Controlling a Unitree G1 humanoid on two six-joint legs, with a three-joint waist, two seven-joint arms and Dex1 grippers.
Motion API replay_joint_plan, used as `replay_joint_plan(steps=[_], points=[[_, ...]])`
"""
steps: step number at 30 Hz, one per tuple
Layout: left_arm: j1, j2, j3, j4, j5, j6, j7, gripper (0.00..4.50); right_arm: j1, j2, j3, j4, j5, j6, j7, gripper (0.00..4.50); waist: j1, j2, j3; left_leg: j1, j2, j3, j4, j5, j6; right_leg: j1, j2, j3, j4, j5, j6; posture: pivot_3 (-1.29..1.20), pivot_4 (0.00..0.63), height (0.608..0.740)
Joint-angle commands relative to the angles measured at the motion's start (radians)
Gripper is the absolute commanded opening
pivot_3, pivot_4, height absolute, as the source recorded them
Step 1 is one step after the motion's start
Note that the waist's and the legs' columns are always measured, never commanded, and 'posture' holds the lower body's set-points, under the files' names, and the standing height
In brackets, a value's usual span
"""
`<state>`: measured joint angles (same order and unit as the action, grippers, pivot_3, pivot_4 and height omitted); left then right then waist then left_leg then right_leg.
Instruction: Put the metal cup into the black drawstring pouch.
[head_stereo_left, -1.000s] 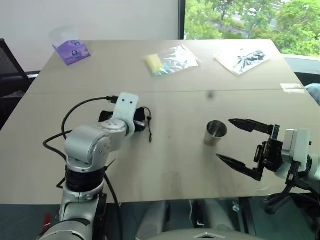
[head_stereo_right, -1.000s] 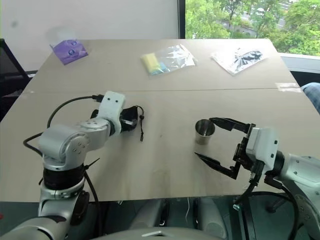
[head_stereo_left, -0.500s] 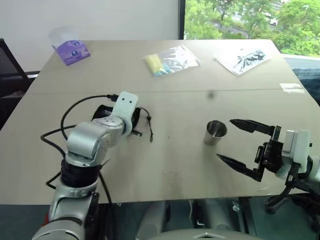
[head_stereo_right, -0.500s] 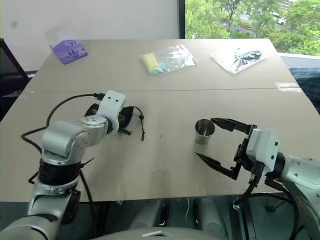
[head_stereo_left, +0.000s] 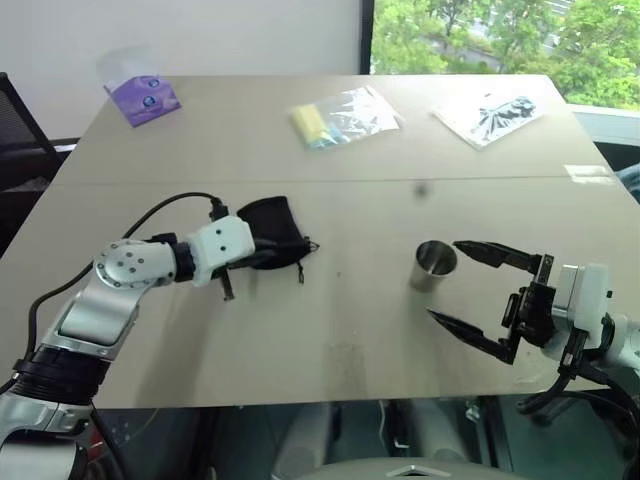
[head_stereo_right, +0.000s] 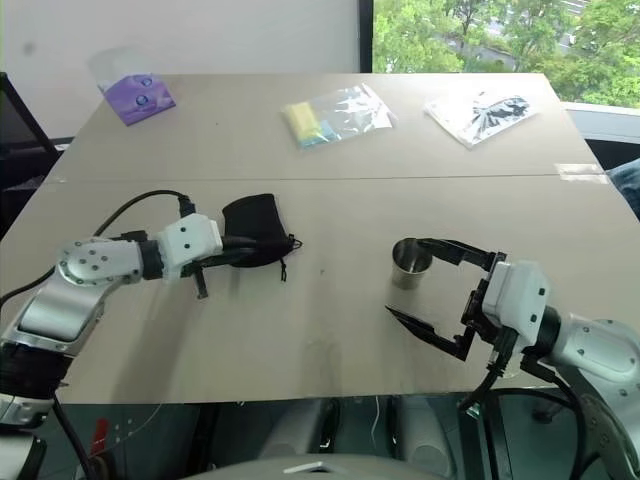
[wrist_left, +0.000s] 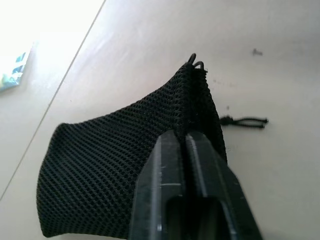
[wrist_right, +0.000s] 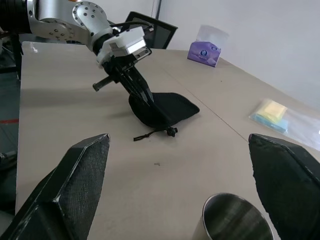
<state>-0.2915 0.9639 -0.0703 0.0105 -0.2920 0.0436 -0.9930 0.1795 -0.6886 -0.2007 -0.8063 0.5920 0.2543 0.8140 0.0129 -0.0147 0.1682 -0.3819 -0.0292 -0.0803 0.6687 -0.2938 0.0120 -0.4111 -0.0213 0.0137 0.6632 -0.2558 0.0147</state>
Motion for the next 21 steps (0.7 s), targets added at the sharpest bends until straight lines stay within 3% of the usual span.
replay_joint_plan(steps=[1,2,4,8,16,21], points=[[0.0,-0.025,0.109,-0.039,-0.133,0.198,0.018,1.89,0.026,0.012,0.005,-0.032,-0.018,-0.037,-0.005,4.5,-0.001,0.0,0.0,-0.001,0.0,0.0,0.001,0.0,0.0,-0.001,0.0,0.0,0.0,0.0,0.0,0.0,0.15,0.74],[-0.002,-0.022,0.121,-0.061,-0.156,0.28,0.031,2.23,0.033,0.014,0.008,-0.032,-0.025,-0.042,-0.005,4.5,-0.002,0.0,0.0,-0.001,0.0,0.0,0.001,0.0,0.0,-0.001,0.0,0.0,0.0,0.0,0.0,0.0,0.15,0.74],[0.01,-0.014,0.159,-0.121,-0.242,0.476,0.062,2.23,0.048,0.021,0.016,-0.034,-0.04,-0.054,-0.006,4.5,-0.002,0.0,0.0,-0.001,0.0,0.0,0.001,0.0,0.001,-0.001,0.0,0.0,0.001,0.0,0.0,0.0,0.15,0.74],[0.04,0.014,0.151,-0.234,-0.186,0.616,0.148,2.23,0.073,0.043,0.035,-0.039,-0.073,-0.076,-0.022,4.5,-0.005,0.0,0.0,0.0,0.0,0.0,0.001,0.0,0.001,-0.001,0.001,0.0,0.001,0.0,0.0,0.0,0.15,0.74],[0.049,0.016,0.096,-0.421,-0.067,0.684,0.256,2.23,0.095,0.069,0.067,-0.053,-0.113,-0.096,-0.051,4.5,-0.002,0.0,0.0,0.0,0.0,0.0,0.002,0.0,0.0,-0.001,0.001,0.001,0.003,0.0,0.0,0.0,0.15,0.74],[0.06,0.057,-0.036,-0.559,0.168,0.669,0.374,2.23,0.099,0.067,0.062,-0.06,-0.11,-0.091,-0.056,4.5,-0.002,0.0,0.0,0.0,0.0,0.001,0.002,0.0,0.0,-0.001,0.001,0.001,0.003,0.0,0.0,0.0,0.15,0.74]])
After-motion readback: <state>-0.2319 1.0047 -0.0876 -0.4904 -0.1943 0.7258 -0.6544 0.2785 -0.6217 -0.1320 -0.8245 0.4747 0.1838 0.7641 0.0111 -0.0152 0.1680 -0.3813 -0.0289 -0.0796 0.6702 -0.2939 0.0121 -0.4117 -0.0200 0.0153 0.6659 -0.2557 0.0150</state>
